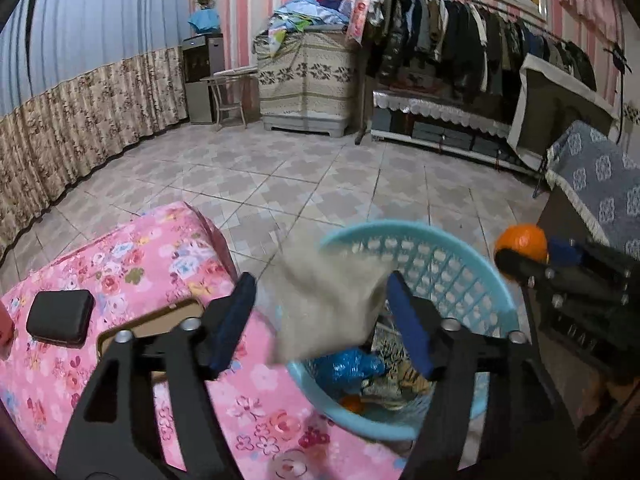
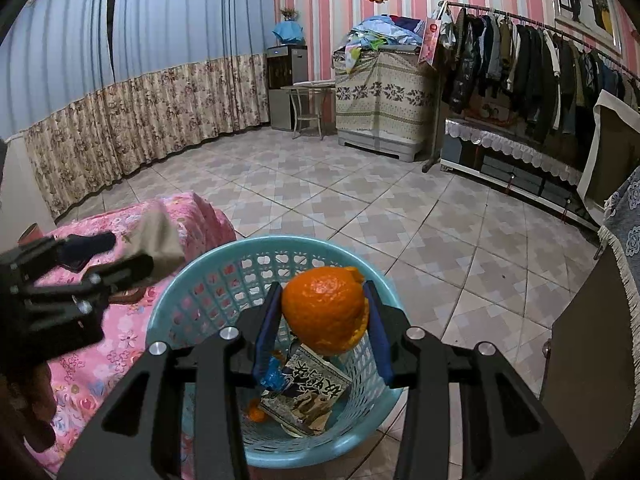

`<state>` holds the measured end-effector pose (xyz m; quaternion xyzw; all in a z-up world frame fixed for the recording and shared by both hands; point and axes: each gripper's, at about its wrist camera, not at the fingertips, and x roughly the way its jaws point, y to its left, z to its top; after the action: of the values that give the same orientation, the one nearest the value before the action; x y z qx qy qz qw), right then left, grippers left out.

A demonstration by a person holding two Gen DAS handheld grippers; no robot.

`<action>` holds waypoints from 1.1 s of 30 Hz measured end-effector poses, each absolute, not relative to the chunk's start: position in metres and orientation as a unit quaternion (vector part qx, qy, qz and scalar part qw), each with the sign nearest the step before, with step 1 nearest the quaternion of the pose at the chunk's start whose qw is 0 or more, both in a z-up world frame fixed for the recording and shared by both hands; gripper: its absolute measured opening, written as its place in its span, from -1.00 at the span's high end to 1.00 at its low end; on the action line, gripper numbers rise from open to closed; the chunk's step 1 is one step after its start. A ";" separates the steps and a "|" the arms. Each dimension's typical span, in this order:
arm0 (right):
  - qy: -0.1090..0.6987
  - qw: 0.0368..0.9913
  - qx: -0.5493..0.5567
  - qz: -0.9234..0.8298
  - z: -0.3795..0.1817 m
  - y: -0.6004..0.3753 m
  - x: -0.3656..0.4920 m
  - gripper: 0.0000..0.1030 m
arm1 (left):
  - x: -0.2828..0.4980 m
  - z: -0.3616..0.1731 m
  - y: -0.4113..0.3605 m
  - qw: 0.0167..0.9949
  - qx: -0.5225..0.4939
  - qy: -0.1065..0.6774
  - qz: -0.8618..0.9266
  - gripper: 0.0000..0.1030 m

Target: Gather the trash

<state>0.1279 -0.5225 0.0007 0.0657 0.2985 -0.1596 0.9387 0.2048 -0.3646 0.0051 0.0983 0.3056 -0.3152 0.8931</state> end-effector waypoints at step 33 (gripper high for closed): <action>0.291 0.937 0.064 -0.183 -0.002 -0.498 0.158 -0.92 | 0.203 0.032 -0.229 0.940 0.054 0.277 -0.192 -0.90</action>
<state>0.1577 -0.4979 -0.0023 0.0636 0.2912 -0.1827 0.9369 0.2026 -0.2290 0.0316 0.0543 0.2770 -0.1924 0.9398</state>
